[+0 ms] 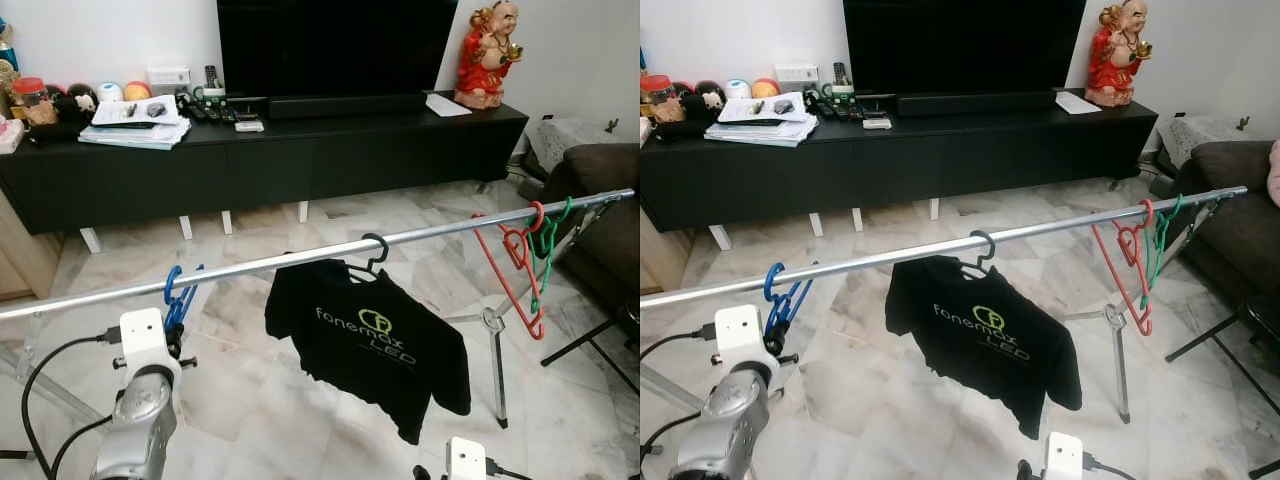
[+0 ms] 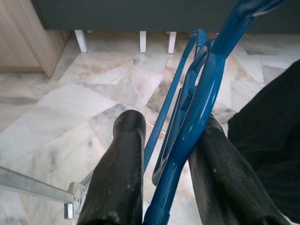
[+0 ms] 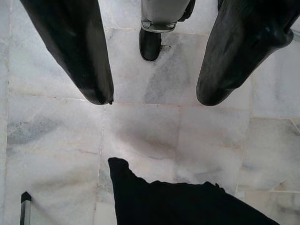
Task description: Hang hanger
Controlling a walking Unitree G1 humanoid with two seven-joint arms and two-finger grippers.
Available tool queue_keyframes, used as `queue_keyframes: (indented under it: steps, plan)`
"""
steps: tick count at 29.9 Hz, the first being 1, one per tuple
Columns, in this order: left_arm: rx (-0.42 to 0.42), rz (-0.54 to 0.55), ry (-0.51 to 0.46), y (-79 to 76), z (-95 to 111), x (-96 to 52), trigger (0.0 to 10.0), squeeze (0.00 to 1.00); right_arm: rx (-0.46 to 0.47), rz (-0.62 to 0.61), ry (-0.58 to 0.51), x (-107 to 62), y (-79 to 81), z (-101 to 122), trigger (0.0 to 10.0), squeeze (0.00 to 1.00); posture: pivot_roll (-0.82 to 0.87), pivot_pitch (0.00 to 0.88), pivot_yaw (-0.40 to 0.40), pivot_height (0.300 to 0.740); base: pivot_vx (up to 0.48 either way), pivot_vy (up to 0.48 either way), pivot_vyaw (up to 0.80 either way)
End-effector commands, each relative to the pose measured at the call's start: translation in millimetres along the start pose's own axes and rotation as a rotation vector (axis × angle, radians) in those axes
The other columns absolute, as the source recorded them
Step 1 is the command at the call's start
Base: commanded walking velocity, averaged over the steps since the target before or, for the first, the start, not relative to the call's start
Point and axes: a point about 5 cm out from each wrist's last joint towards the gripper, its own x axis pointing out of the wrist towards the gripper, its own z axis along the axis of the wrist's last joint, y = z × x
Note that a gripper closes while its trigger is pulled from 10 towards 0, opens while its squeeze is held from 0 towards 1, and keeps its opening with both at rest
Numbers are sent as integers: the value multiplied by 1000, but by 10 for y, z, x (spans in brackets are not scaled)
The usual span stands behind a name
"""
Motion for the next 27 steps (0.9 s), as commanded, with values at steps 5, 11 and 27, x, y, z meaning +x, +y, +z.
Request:
queue_keyframes:
  steps: [5, 11, 27]
  plan:
    - [-60, 65, 66, -23, 39, 143, 10000, 0, -9, 2, -1, 2, -3, 13, 10000, 0, 109, 23, -60, 740, 0, 0, 0]
    - [-73, 47, 70, -111, 121, 229, 10000, 0, -4, -2, -2, 1, -11, 11, 10000, 0, 106, 25, -58, 740, 0, 0, 0]
    - [-155, -2, 43, -228, 332, 405, 10000, 0, -4, -3, -3, 1, -19, 17, 10000, 0, 105, 30, -57, 740, 0, 0, 0]
